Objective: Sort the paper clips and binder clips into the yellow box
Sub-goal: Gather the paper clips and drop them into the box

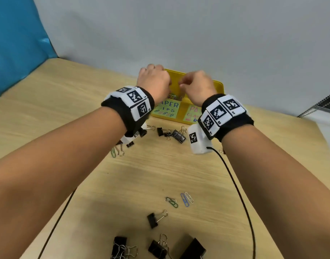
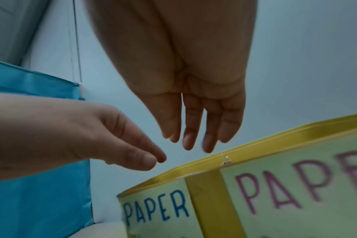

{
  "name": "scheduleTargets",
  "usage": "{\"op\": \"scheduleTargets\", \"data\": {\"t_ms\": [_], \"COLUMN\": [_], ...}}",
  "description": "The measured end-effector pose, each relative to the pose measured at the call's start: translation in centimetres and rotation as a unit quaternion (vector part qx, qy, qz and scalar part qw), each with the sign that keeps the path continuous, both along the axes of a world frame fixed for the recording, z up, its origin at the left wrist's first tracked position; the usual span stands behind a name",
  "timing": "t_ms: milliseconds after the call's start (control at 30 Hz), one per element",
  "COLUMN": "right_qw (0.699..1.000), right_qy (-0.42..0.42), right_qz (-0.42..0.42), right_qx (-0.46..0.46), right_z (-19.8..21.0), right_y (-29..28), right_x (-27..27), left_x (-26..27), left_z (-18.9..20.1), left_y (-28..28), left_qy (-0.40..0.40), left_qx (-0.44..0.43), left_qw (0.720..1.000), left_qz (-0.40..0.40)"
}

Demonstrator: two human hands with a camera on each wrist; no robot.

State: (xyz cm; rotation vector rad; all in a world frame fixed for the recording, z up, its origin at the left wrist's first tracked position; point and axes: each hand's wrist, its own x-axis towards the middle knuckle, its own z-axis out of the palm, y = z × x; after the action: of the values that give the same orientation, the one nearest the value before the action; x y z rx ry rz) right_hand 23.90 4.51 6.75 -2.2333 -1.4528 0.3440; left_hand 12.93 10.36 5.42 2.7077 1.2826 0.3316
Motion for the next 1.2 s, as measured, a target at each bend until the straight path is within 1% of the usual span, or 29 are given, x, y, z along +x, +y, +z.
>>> {"op": "scheduleTargets", "data": {"t_ms": [33,67,100,167,200,233,267,300,367,467,567,667,767,900,1000,1100,1200], "right_qw": [1.0,1.0,0.999,0.986,0.97,0.95,0.93,0.915,0.902,0.908,0.927,0.937,0.94,0.94,0.943,0.947,0.951], "right_qy": [0.001,0.001,0.0,-0.01,-0.02,-0.033,-0.049,-0.063,-0.068,-0.051,-0.051,-0.053,-0.035,-0.023,-0.022,-0.02,-0.006], "right_qz": [0.002,0.008,0.019,0.058,0.076,0.09,0.099,0.106,0.109,0.102,0.068,0.053,0.057,0.072,0.092,0.117,0.123], "right_qx": [0.005,-0.006,-0.038,-0.158,-0.231,-0.299,-0.35,-0.384,-0.411,-0.403,-0.364,-0.342,-0.335,-0.333,-0.318,-0.299,-0.284], "right_z": [-0.1,-0.1,-0.3,-0.9,-1.4,-2.0,-2.7,-3.3,-4.5,-5.6,-6.6,-7.2,-7.6,-7.7,-8.0,-7.9,-7.1], "right_y": [-1.5,-3.0,-4.8,-8.2,-10.0,-11.5,-13.1,-14.3,-16.4,-17.9,-18.3,-18.3,-18.5,-18.9,-19.1,-19.1,-17.8], "right_x": [-0.3,-0.6,-1.0,-2.0,-2.6,-3.2,-3.8,-4.3,-5.1,-5.9,-6.3,-6.6,-6.8,-6.8,-6.8,-6.6,-5.6], "left_x": [-0.8,-1.6,-2.5,-4.0,-4.7,-5.2,-5.6,-5.9,-6.2,-6.5,-6.5,-6.6,-6.7,-7.0,-7.2,-7.4,-7.5], "left_z": [-0.2,-0.4,-0.9,-2.2,-3.0,-4.0,-4.9,-5.6,-6.6,-7.1,-7.2,-7.4,-7.7,-8.2,-8.3,-8.0,-6.8], "left_y": [-1.4,-2.9,-4.6,-7.8,-9.4,-10.6,-11.8,-12.7,-14.2,-15.7,-16.5,-16.7,-16.9,-17.1,-17.0,-16.4,-14.7], "left_qy": [-0.021,-0.032,-0.017,0.063,0.104,0.132,0.149,0.159,0.169,0.167,0.157,0.154,0.168,0.174,0.164,0.157,0.117], "left_qx": [-0.013,-0.053,-0.115,-0.232,-0.268,-0.29,-0.299,-0.3,-0.294,-0.275,-0.253,-0.268,-0.278,-0.255,-0.246,-0.257,-0.261], "left_qw": [0.999,0.996,0.987,0.952,0.934,0.921,0.914,0.911,0.911,0.917,0.925,0.924,0.92,0.921,0.925,0.926,0.937], "left_qz": [-0.028,-0.066,-0.11,-0.19,-0.213,-0.225,-0.231,-0.234,-0.233,-0.237,-0.235,-0.226,-0.221,-0.238,-0.239,-0.23,-0.203]}}
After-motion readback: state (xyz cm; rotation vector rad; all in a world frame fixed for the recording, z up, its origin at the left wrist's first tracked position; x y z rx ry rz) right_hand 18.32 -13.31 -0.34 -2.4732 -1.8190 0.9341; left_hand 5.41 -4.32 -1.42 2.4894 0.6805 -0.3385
